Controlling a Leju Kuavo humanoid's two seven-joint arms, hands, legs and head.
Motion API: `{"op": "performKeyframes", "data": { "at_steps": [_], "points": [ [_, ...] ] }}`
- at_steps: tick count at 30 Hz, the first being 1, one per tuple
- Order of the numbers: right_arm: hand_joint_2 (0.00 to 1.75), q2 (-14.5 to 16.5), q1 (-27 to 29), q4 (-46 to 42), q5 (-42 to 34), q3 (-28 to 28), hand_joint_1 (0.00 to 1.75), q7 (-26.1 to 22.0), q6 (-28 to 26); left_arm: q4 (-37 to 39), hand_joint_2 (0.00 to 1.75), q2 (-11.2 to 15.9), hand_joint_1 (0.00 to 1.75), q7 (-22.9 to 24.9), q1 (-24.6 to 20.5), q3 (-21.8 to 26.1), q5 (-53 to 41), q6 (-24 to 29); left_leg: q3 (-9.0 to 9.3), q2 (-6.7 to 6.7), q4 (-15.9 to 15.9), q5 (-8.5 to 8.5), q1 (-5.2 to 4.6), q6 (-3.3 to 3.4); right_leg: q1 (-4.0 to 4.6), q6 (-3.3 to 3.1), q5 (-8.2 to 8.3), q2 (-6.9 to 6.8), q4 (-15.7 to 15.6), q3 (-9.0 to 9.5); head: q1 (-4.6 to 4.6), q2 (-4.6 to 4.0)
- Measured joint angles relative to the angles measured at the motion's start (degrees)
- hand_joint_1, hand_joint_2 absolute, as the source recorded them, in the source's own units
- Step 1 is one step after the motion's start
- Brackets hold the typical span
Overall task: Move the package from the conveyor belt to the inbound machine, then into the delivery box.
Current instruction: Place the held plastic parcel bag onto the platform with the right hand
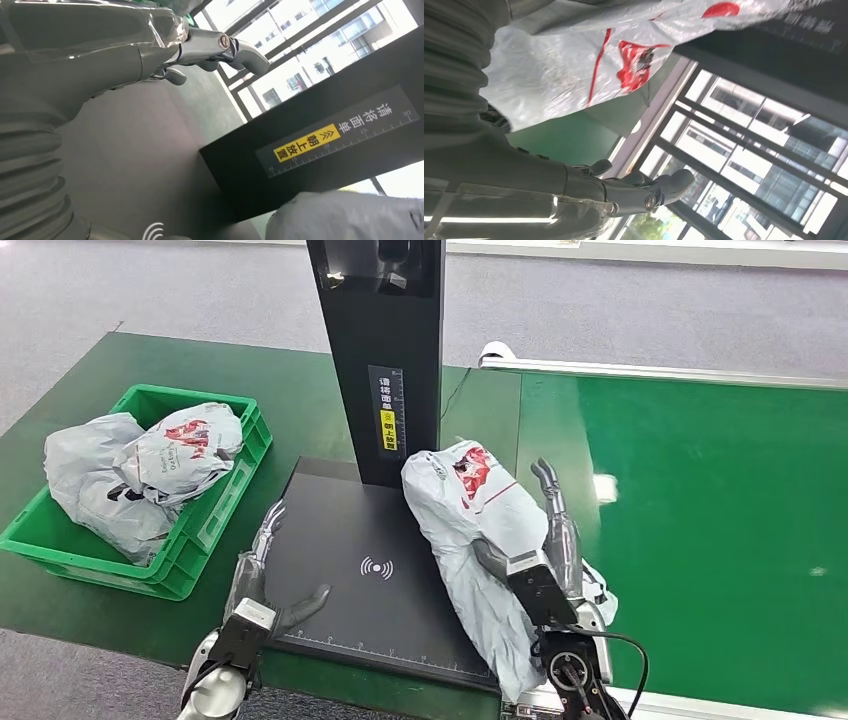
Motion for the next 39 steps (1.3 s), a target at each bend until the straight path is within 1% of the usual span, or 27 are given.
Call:
{"op": "performKeyframes", "data": {
  "at_steps": [5, 12, 16, 21, 39],
  "points": [
    [1.75, -0.6, 1.7, -1.4, 0.1, -2.1, 0.00, 0.0, -0.2, -2.8, 1.75, 0.0, 0.00, 0.6, 1.9, 1.1, -0.5, 0.0, 0.00, 0.00, 0.0, 0.00, 0.00, 0.00, 0.00, 0.00, 0.00, 0.00, 0.0, 0.01, 0.00, 0.00],
    [1.75, -0.6, 3.9, -3.2, 0.1, -4.4, 0.00, 0.0, 0.2, -6.1, 1.75, -0.3, 0.00, 1.2, 4.2, 2.5, -1.2, -0.6, 0.00, 0.00, 0.0, 0.00, 0.00, 0.00, 0.00, 0.00, 0.00, 0.00, 0.0, 0.01, 0.00, 0.00],
    [1.75, -0.5, 4.6, -3.6, -0.4, -5.7, 1.75, 0.0, 1.5, -7.5, 1.75, -0.5, 0.00, 1.3, 5.0, 3.2, -1.3, -1.1, -0.01, -0.01, 0.0, 0.00, 0.00, 0.00, 0.00, 0.00, 0.00, 0.00, 0.0, 0.00, 0.01, 0.00],
    [1.75, -0.3, 5.0, -3.6, -1.1, -6.5, 1.75, -0.4, 2.9, -8.3, 1.75, -0.8, 0.00, 1.3, 5.3, 3.6, -1.3, -1.2, 0.01, -0.01, 0.0, 0.00, 0.00, 0.00, 0.00, 0.00, 0.00, -0.01, 0.0, 0.02, 0.00, 0.00],
    [1.75, 0.2, 5.8, -3.4, -1.4, -7.4, 1.75, -1.6, 4.5, -9.0, 1.75, -1.2, 0.00, 1.3, 5.8, 4.0, -1.7, -1.7, 0.00, -0.01, 0.0, 0.00, 0.00, 0.00, 0.00, 0.00, 0.00, -0.01, 0.0, 0.02, 0.00, 0.00]
  ]
}}
